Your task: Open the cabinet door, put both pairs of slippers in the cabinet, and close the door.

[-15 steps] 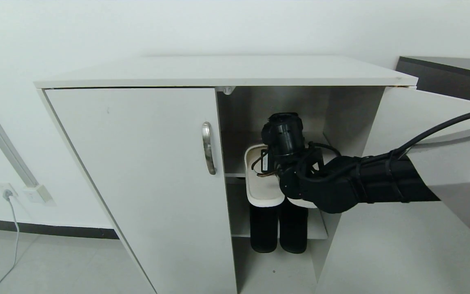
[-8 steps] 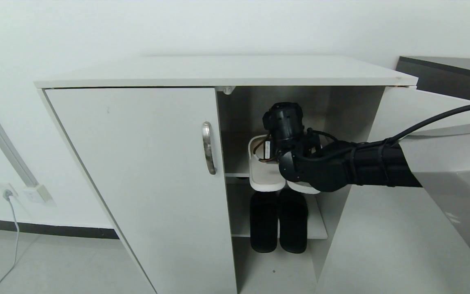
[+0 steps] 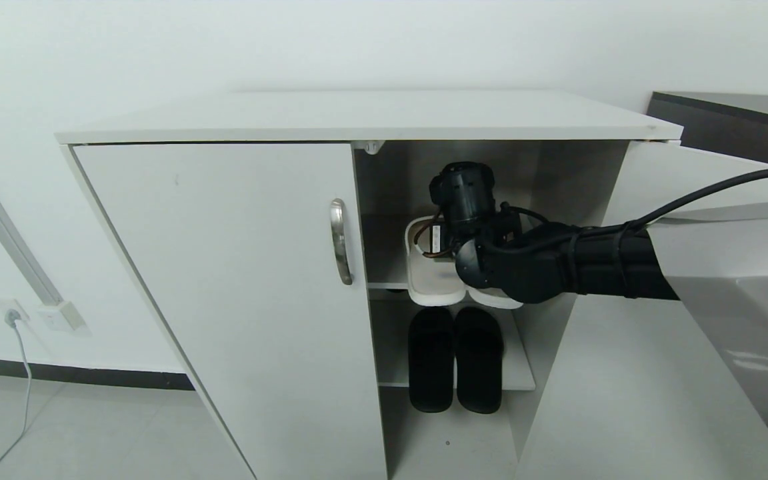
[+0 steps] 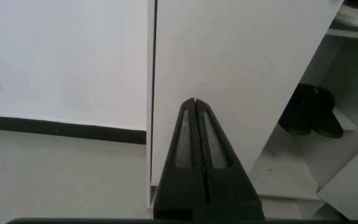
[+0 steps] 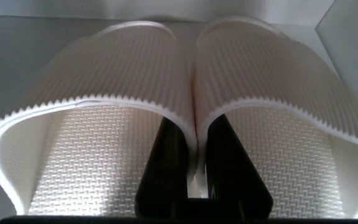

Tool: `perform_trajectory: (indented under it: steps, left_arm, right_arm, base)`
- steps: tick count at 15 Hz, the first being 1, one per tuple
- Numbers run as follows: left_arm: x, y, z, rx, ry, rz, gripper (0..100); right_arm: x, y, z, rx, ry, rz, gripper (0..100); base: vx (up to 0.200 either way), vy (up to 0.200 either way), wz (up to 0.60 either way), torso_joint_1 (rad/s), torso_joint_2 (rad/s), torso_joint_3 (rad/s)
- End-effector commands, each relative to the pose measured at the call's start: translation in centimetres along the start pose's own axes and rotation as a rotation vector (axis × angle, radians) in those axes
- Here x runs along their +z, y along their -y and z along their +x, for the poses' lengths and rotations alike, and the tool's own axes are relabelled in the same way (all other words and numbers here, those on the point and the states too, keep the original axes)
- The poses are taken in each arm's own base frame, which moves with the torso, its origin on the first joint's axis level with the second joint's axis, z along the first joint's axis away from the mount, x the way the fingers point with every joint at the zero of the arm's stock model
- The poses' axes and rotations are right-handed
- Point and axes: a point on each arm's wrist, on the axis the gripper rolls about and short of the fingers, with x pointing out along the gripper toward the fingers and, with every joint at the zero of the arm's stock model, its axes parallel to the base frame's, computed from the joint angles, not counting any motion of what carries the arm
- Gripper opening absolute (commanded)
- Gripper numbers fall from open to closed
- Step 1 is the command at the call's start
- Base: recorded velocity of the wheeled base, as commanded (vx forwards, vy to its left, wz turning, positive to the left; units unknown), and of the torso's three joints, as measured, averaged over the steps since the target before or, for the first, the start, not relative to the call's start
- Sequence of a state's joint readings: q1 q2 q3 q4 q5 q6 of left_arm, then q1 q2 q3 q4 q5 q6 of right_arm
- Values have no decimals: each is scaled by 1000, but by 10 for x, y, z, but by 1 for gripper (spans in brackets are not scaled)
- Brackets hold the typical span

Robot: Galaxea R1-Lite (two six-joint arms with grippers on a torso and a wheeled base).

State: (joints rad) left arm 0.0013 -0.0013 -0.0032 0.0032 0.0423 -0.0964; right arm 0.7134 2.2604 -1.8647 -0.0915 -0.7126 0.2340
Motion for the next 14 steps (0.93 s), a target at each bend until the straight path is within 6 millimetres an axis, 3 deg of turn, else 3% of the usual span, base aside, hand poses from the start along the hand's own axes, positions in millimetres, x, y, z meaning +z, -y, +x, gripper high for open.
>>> perform_trajectory:
  steps: [1,5,14]
  left_arm:
    - [0,0,0,1,-1,0,0]
    - [0,0,0,1,-1,0,0]
    - [0,0,0,1,-1,0,0]
  right_arm:
    - [-2,-1,1,-2,-3,-2,100]
    - [-4,2,-9,-3,-18,-17,100]
    - [-1,26,-93,76,-41,-54,100]
  base:
    - [0,0,0,0,0,0]
    - [0,0,0,0,0,0]
    - [0,0,0,0,0,0]
